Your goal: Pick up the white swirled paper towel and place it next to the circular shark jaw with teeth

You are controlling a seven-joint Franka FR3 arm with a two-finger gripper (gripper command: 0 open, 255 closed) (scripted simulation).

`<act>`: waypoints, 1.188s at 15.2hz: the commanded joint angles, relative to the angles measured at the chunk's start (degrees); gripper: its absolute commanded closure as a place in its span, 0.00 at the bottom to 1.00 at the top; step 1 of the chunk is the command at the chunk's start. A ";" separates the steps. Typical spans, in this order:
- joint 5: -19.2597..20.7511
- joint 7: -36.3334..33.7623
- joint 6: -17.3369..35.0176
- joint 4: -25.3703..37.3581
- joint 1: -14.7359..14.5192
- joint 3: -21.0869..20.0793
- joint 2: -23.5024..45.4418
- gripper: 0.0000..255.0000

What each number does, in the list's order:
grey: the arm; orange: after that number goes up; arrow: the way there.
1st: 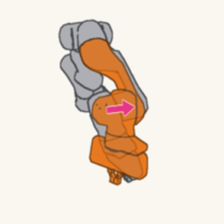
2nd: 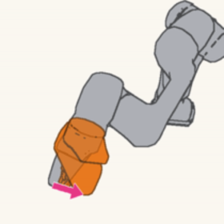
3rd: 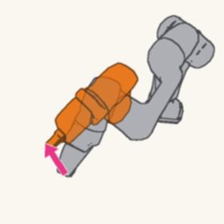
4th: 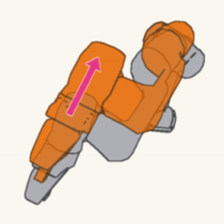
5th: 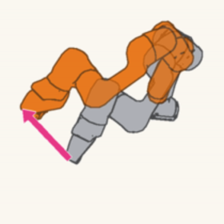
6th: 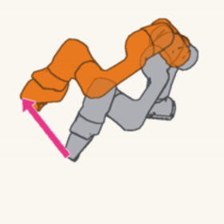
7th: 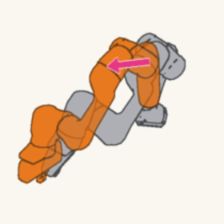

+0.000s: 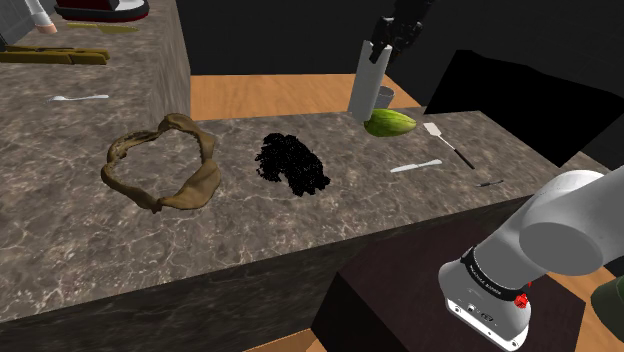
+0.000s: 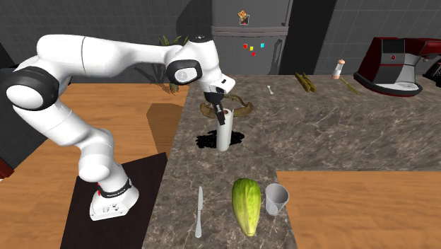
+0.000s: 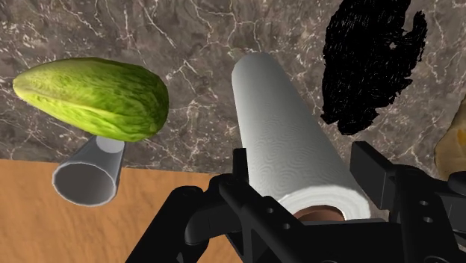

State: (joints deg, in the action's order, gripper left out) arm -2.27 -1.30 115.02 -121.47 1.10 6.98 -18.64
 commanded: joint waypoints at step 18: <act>-0.05 -0.64 -14.74 16.83 -0.14 0.02 2.11 1.00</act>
State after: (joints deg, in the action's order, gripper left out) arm -2.30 -1.81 101.08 -105.65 1.02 7.06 -16.75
